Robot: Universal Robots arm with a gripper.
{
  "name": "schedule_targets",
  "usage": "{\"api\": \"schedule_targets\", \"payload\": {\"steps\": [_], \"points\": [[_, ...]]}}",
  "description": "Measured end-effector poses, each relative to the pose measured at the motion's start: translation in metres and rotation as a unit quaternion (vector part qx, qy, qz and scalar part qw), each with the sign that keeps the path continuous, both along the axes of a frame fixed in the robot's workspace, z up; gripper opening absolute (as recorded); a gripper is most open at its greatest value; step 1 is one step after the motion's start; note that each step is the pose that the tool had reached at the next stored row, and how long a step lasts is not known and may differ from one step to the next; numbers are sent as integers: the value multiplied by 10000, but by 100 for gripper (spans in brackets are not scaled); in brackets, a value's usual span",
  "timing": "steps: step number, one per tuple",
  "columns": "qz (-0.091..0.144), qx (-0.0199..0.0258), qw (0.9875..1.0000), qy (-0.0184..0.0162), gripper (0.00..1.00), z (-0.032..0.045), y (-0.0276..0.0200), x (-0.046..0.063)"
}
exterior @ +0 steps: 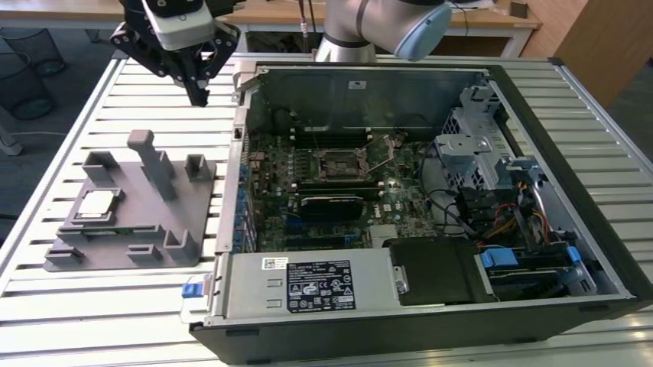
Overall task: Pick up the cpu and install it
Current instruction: 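Reach for the cpu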
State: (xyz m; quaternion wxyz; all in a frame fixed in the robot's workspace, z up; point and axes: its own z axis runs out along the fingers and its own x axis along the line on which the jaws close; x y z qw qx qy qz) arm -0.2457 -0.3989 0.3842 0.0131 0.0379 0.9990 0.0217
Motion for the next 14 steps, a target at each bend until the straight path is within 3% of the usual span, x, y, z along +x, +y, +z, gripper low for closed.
{"api": "schedule_targets", "payload": {"steps": [14], "points": [[0, 0, 10000, 0, 12, -14, 2, -164]]}}
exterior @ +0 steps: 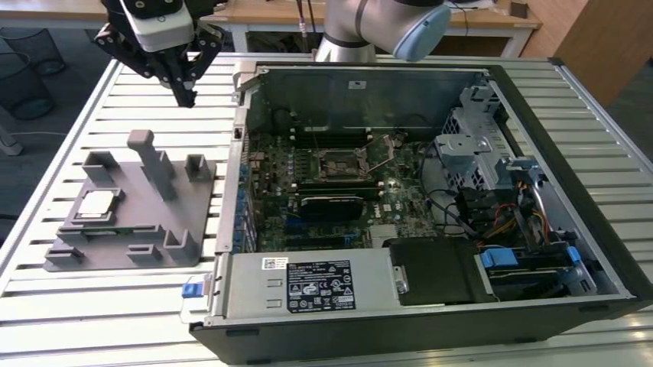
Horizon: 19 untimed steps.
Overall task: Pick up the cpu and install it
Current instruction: 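Reach for the cpu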
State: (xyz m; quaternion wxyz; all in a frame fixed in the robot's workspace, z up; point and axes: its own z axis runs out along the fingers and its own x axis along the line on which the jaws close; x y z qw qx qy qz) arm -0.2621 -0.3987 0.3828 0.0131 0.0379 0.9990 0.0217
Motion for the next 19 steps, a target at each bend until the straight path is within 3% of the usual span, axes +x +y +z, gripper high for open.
{"api": "schedule_targets", "payload": {"steps": [19], "points": [[0, 0, 10000, 0, 12, -20, 1, -317]]}}
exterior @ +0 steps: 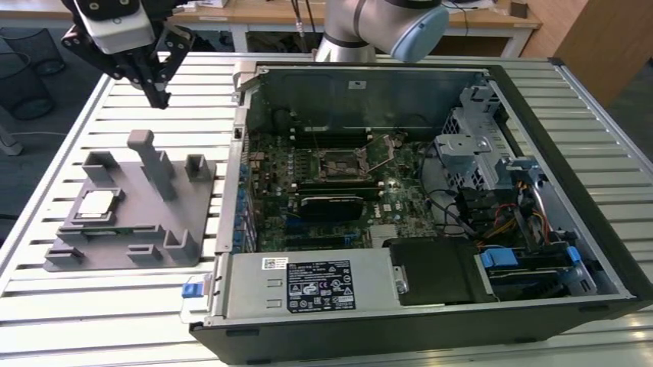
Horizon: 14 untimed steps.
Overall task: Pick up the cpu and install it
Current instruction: 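Reach for the cpu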
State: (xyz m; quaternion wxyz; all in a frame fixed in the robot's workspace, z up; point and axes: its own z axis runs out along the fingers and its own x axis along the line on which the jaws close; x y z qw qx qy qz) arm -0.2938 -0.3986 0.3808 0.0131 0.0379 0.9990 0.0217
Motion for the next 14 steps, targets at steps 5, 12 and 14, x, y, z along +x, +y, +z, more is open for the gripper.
{"api": "schedule_targets", "payload": {"steps": [5, 12, 14], "points": [[0, 0, 10000, 0, 12, -6, 0, -57], [0, 0, 10000, 0, 12, -12, 0, -129], [0, 0, 10000, 0, 12, -15, 0, -150]]}}
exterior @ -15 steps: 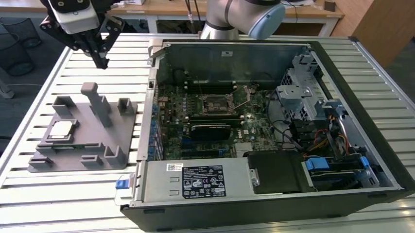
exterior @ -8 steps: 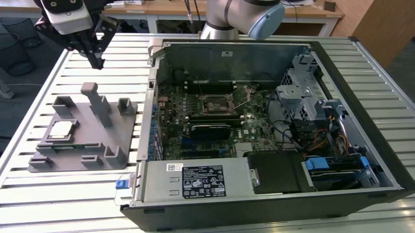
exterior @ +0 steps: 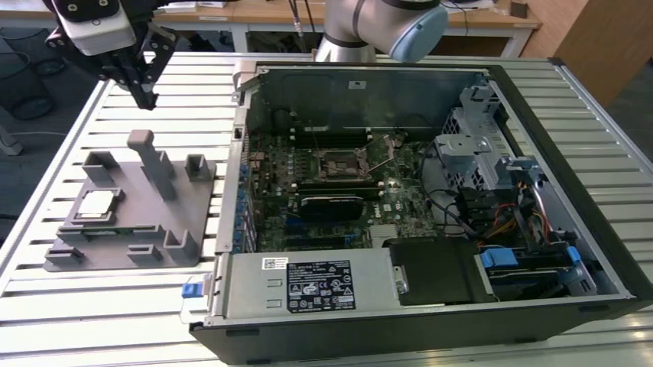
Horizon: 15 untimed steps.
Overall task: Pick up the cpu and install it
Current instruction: 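Reach for the cpu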
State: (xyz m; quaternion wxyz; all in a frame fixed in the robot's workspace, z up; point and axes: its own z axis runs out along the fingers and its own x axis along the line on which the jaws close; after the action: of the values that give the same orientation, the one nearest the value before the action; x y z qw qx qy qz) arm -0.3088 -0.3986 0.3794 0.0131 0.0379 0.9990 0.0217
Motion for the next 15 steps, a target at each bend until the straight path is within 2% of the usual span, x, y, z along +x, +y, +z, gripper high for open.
{"api": "schedule_targets", "payload": {"steps": [15], "points": [[0, 0, 10000, 0, 12, -14, 0, -154]]}}
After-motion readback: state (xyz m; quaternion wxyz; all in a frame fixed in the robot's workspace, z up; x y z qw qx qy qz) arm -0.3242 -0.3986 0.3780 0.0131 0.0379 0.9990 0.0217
